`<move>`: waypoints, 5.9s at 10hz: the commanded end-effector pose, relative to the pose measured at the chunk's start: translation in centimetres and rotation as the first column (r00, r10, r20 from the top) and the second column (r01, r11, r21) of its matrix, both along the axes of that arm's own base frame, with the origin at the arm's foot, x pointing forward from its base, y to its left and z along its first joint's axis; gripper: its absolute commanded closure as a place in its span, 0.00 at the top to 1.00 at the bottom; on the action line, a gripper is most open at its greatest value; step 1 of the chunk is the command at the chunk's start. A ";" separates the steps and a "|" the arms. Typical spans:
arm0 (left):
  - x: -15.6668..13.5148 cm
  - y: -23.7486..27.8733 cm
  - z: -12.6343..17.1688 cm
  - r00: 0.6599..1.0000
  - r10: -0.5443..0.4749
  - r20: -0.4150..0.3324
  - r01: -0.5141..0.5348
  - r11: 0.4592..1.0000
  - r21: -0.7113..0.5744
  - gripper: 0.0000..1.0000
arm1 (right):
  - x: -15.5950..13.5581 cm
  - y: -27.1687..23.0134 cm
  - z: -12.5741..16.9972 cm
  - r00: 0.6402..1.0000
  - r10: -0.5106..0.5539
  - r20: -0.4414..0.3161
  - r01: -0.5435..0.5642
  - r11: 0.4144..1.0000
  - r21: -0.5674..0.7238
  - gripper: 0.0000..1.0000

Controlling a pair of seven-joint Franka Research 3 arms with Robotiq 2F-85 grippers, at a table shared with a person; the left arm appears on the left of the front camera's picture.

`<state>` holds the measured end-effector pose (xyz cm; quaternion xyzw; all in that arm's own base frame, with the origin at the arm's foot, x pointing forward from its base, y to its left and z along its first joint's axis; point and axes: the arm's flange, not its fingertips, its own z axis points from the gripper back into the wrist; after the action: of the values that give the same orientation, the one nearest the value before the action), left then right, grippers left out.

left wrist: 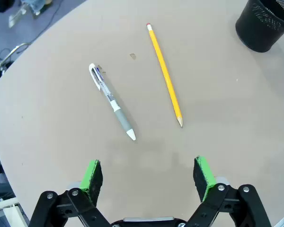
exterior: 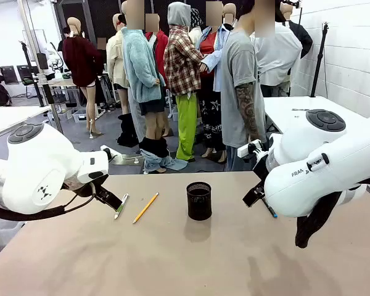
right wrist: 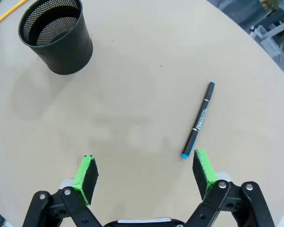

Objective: Place the pens into the pen holder.
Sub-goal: Pick up a writing instrument from the table and place it into the Pen holder.

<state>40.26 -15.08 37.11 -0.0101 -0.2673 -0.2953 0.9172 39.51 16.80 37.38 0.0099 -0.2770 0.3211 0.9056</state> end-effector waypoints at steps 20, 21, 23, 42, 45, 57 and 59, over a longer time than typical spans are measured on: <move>0.0 0.0 0.0 1.000 0.000 0.000 0.000 1.000 0.000 1.00 | 14.1 0.0 -0.3 0.966 -0.123 -0.229 0.085 0.982 -0.169 1.00; 0.0 0.0 0.0 1.000 0.000 0.000 0.000 1.000 0.000 1.00 | 14.3 -0.1 -1.1 0.957 -0.125 -0.261 0.080 0.981 -0.179 1.00; 0.0 0.0 0.0 1.000 0.000 0.000 0.000 1.000 0.000 1.00 | 14.9 -0.8 -3.1 0.942 -0.170 -0.290 0.118 0.975 -0.190 1.00; 0.0 0.0 0.0 1.000 0.000 0.000 0.000 1.000 0.000 1.00 | 15.1 -1.7 -2.0 0.900 -0.018 -0.435 -0.027 0.995 -0.097 0.00; 0.0 0.0 0.0 1.000 0.000 0.000 0.000 1.000 0.000 1.00 | 13.6 -1.5 2.9 0.915 0.149 -0.375 -0.132 0.989 0.071 0.00; 0.0 0.0 0.0 1.000 0.000 0.000 0.000 1.000 0.000 1.00 | 11.5 8.0 3.5 0.726 0.688 0.013 -0.529 0.546 0.649 0.00; 0.0 0.0 0.0 1.000 0.000 0.000 0.000 1.000 0.000 1.00 | 12.5 8.7 1.3 0.710 0.698 0.096 -0.564 0.481 0.672 0.00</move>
<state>40.21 -15.24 37.04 -0.0092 -0.2666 -0.2972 0.9168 51.02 24.90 40.04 0.4422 -0.2310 0.5044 0.7047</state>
